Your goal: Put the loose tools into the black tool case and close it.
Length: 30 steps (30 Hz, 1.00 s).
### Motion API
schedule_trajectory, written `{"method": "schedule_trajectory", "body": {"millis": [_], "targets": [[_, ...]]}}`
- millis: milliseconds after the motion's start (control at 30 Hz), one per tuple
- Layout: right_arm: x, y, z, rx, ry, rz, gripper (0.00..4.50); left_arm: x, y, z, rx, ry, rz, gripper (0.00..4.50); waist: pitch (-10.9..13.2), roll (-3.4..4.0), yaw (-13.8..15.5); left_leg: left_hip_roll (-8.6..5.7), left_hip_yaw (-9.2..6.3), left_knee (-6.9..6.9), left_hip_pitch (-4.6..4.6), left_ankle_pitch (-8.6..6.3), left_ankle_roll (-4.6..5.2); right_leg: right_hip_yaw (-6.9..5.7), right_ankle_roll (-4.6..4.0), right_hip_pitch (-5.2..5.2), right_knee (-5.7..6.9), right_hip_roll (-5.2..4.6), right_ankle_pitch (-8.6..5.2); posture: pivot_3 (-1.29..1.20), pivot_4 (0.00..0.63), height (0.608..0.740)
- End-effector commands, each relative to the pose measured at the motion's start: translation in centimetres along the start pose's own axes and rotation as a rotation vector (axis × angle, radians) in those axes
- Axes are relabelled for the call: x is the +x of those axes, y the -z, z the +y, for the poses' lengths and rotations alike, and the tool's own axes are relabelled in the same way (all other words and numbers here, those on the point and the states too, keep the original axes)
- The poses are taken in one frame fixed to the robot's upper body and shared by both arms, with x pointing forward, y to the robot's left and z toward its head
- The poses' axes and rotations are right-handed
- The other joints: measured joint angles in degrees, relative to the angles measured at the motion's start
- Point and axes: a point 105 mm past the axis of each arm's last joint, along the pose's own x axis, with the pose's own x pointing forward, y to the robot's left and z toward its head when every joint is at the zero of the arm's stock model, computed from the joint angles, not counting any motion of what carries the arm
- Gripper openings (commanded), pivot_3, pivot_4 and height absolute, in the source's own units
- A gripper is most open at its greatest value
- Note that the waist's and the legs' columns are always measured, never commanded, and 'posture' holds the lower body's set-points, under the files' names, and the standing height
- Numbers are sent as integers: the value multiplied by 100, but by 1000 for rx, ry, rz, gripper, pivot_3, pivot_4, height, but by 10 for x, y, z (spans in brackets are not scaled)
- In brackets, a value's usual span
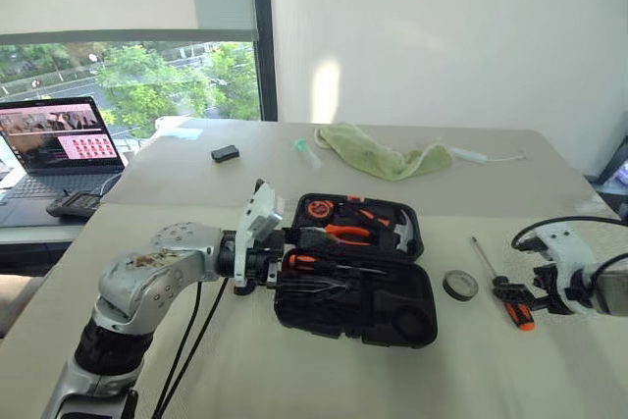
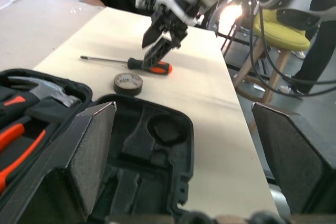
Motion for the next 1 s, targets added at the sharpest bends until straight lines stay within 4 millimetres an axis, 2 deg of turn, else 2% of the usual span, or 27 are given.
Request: {"method": "schedule_trajectory", "body": {"millis": [33,167,267,333,367,433,500,633,700,800,900,1000], "targets": [[8,2,-8,-59,19,25,3051,4,-9,-5,40,0,-15,4500,0,1,2,-1,0,-1,-1,0,0,0,2,-1,1,0,-1,0,150,740],[3,-3,-10,-109,5,-6,1624,0,-7,0,23,-51,-18,4500,0,-1,4,-1,0,6,0,-1,2,2,9,5,-1,-2,1,0,150,740],[-26,-24,-6,-191,-12,-168,672,-7,-5,11,27,-156,-49,4500,1,1,56,-5,-1,7,-2,-3,5,2,14,4,1,-12,2,0,150,740],[-50,-39,11,-300,-56,-244,643,-15,-3,18,4,-220,-101,4500,7,23,54,-6,-1,7,-8,-2,4,5,20,-4,3,-15,1,0,150,740],[-63,-50,30,-357,-122,-284,643,-19,-4,16,4,-203,-152,4500,12,37,43,-6,-1,6,-7,-2,4,6,20,-4,5,-17,1,0,150,740],[-78,-66,73,-506,-264,-341,643,-32,6,7,-16,-151,-115,4500,23,51,-47,-4,3,7,-5,-1,1,12,22,-9,7,-18,2,0,150,740],[-78,-77,100,-615,-330,-356,642,-43,8,5,-44,-118,-101,4500,31,44,-150,17,3,1,8,4,-10,12,10,-8,8,3,6,0,150,740],[-47,-103,150,-767,-436,-356,642,-67,18,4,-93,-129,-65,4500,57,-3,-152,48,-14,-8,28,-4,-17,1,-33,2,4,55,10,0,150,740],[-32,-104,162,-845,-449,-314,642,-75,19,7,-96,-153,-57,4500,73,10,-107,44,-13,-7,29,3,-25,4,-41,-5,14,55,14,0,150,740],[-15,-102,167,-897,-457,-263,642,-82,19,8,-85,-163,-42,4500,75,11,5,33,-13,-1,-15,31,-39,-2,-40,-46,23,47,22,0,150,740],[-9,-97,174,-952,-501,-227,642,-86,19,7,-69,-176,-30,4500,74,11,26,27,-14,22,-80,47,-63,-3,-27,-94,29,42,31,0,150,740],[-8,-93,183,-994,-539,-209,642,-87,20,5,-61,-192,-31,4500,74,11,-3,26,-13,21,-93,42,-56,-4,-17,-92,20,44,37,0,150,740]]}}
